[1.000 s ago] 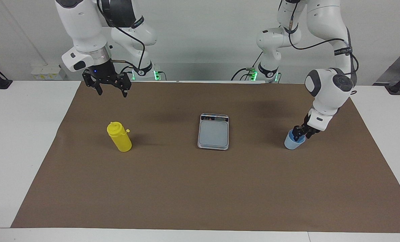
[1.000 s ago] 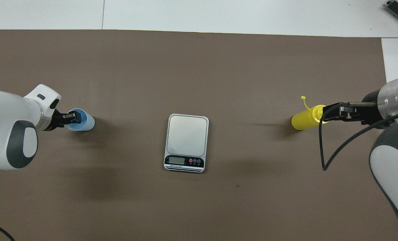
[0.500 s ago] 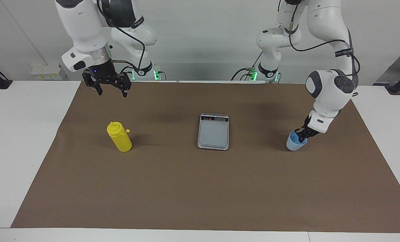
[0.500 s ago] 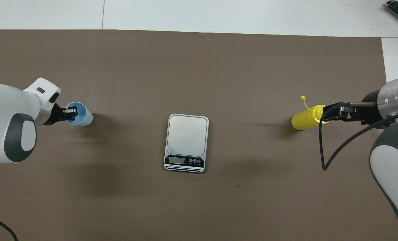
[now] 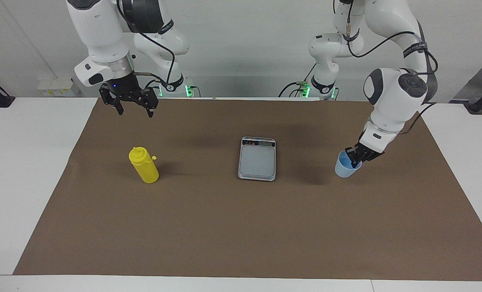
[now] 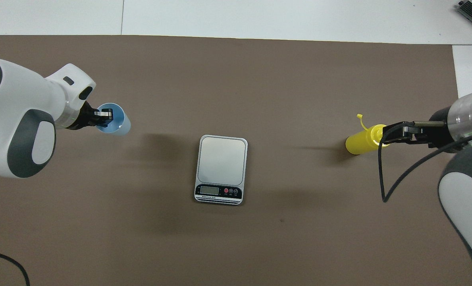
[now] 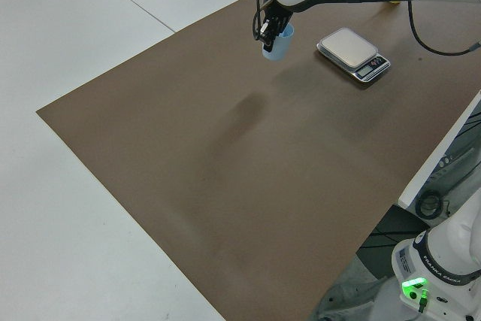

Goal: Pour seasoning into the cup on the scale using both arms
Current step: 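Carry the blue cup with the left gripper onto the scale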

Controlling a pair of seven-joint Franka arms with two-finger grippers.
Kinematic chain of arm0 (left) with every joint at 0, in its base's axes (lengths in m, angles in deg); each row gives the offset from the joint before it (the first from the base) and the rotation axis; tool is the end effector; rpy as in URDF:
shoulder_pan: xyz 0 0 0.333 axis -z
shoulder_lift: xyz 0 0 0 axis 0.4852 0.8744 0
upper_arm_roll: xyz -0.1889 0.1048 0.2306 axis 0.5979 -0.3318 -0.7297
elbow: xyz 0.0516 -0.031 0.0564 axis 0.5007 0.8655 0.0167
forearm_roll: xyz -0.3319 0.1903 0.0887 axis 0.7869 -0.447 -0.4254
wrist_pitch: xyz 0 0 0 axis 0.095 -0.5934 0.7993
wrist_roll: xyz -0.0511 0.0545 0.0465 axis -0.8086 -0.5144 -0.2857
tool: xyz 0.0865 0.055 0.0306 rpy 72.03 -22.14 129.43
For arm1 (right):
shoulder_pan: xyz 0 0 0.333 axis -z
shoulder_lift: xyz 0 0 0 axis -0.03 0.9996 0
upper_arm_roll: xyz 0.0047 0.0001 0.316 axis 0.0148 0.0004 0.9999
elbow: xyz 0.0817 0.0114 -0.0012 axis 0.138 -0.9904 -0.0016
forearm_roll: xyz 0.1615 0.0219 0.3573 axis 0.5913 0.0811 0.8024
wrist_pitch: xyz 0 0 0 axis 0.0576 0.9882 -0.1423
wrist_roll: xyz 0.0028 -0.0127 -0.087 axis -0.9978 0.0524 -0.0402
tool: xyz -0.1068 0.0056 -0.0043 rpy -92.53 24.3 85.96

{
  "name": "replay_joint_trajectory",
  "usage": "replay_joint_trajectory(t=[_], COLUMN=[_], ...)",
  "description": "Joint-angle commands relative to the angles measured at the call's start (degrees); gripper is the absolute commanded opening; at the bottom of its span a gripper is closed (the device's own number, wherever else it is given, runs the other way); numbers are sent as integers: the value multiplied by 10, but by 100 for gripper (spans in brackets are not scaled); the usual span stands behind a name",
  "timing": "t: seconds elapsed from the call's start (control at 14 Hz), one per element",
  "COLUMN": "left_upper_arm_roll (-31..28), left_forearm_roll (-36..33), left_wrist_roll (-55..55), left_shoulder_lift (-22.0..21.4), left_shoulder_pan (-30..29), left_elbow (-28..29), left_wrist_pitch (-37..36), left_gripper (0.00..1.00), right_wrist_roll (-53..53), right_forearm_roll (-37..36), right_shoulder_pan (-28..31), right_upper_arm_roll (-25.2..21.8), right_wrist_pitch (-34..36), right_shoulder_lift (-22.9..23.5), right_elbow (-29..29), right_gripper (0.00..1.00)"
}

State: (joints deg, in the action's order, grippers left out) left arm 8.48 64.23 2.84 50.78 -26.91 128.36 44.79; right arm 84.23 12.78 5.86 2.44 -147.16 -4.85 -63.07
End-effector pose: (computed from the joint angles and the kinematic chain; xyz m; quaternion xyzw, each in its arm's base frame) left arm 0.5900 -0.1228 0.4528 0.9990 0.0157 0.0300 0.0275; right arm 0.5371 0.0429 0.5969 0.9986 -0.0503 0.0055 0.0148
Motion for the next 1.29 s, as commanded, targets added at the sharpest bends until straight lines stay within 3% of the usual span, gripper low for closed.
replay_joint_trajectory(t=[0.0,0.36,0.57,1.21], left_upper_arm_roll=[-8,-8,-9,-9], left_forearm_roll=[4,0,-3,-7], left_wrist_roll=[60,142,190,217], left_shoulder_lift=[4,4,37,50], left_shoulder_pan=[68,175,221,252], left_elbow=[-15,9,13,50], left_wrist_pitch=[-14,42,78,139], left_gripper=[0,0,0,0], right_wrist_roll=[-12,-12,-12,-12], right_forearm_roll=[11,11,11,11], right_shoulder_pan=[10,10,10,10], right_upper_arm_roll=[4,3,3,3], right_wrist_pitch=[3,3,3,3], right_shoulder_lift=[-9,-9,-9,-9], right_elbow=[-8,-8,-8,-8], right_gripper=[100,100,100,100])
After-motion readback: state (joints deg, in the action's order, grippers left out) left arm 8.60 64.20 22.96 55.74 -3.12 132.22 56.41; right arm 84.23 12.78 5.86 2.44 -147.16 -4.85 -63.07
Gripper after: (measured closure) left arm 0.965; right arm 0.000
